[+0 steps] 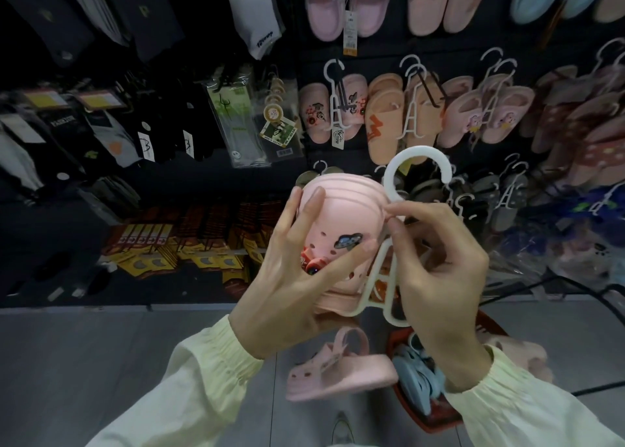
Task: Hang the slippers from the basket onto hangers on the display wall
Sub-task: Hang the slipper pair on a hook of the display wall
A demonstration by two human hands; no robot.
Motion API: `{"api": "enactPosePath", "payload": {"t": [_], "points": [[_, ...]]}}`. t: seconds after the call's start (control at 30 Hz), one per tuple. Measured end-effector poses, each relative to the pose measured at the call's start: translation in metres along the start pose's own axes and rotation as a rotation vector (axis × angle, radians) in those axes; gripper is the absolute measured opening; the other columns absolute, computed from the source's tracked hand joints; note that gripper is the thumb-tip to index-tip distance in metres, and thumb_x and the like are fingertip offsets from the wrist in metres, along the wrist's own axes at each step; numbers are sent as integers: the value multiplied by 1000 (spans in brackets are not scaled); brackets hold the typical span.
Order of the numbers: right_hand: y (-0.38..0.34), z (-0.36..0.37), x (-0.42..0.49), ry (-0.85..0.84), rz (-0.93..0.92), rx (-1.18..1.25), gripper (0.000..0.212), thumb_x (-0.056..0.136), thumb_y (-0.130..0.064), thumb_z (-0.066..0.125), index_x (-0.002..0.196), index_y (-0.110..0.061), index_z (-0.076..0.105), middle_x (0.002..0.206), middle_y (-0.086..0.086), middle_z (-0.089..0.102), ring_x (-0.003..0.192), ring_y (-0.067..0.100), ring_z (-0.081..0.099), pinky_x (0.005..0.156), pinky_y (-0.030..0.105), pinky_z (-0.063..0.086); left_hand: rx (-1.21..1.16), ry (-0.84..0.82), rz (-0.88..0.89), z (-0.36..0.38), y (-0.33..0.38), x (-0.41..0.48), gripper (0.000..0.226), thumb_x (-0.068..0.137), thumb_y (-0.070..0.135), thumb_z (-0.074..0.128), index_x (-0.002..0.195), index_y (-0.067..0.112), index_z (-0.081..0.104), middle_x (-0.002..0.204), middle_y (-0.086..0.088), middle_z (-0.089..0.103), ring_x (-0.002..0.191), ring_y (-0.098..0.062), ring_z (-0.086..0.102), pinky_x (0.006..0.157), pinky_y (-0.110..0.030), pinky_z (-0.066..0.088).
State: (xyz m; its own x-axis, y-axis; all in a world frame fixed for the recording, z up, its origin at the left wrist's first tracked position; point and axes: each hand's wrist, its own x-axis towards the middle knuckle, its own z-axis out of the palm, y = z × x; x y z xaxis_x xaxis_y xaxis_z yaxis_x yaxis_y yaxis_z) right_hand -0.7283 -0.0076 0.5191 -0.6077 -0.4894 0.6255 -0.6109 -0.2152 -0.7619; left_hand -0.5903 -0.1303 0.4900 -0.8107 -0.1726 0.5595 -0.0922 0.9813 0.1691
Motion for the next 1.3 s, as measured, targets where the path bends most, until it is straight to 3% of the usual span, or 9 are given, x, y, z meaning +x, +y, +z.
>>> {"api": "enactPosePath", "payload": {"t": [0.3, 0.53, 0.7, 0.9, 0.97, 1.1, 1.3], "points": [[0, -3, 0, -11, 104, 140, 17, 90, 2, 65, 99, -13, 70, 90, 4, 68, 75, 18, 63, 64, 26, 50, -162, 55, 17, -4, 3, -1, 87, 64, 64, 85, 133, 24, 48, 155, -20, 15, 145, -56, 10, 112, -69, 24], [1, -6, 3, 36, 133, 188, 18, 91, 2, 65, 97, -14, 69, 88, 5, 68, 73, 21, 63, 63, 32, 52, -187, 111, -31, 1, 14, 5, 104, 58, 58, 91, 138, 14, 40, 158, -16, 17, 147, -50, 13, 118, -61, 20], [1, -11, 2, 17, 89, 164, 18, 91, 2, 64, 97, -14, 68, 87, 7, 67, 72, 21, 62, 61, 34, 51, -208, 133, 11, 7, 17, 1, 95, 60, 59, 89, 135, 19, 46, 164, -3, 4, 146, -53, 8, 116, -67, 19], [1, -14, 2, 11, 58, 103, 18, 93, 0, 64, 100, -16, 68, 89, 7, 66, 74, 23, 61, 62, 42, 49, -183, 157, 22, 5, 19, 2, 66, 65, 53, 90, 119, 28, 61, 162, -8, 15, 143, -57, 13, 115, -65, 22], [1, -15, 3, -3, 56, 85, 18, 93, 0, 63, 103, -15, 67, 92, 6, 67, 78, 23, 63, 65, 42, 51, -118, 155, 20, 3, 20, 4, 61, 68, 52, 89, 116, 27, 62, 160, -15, 19, 142, -56, 16, 116, -61, 21], [2, -17, 4, -54, 55, 61, 18, 94, 0, 62, 107, -12, 67, 101, 5, 68, 86, 23, 66, 71, 43, 53, -45, 158, 34, -4, 18, 4, 57, 71, 51, 87, 116, 26, 61, 155, -13, 22, 141, -54, 16, 115, -61, 23], [0, -22, 5, -171, 23, -10, 30, 92, 1, 64, 119, -12, 63, 113, 0, 66, 90, 20, 66, 73, 26, 48, 12, 196, 62, -13, 17, 0, 48, 78, 47, 84, 114, 26, 61, 166, 1, 12, 140, -55, 17, 112, -63, 28]]}}
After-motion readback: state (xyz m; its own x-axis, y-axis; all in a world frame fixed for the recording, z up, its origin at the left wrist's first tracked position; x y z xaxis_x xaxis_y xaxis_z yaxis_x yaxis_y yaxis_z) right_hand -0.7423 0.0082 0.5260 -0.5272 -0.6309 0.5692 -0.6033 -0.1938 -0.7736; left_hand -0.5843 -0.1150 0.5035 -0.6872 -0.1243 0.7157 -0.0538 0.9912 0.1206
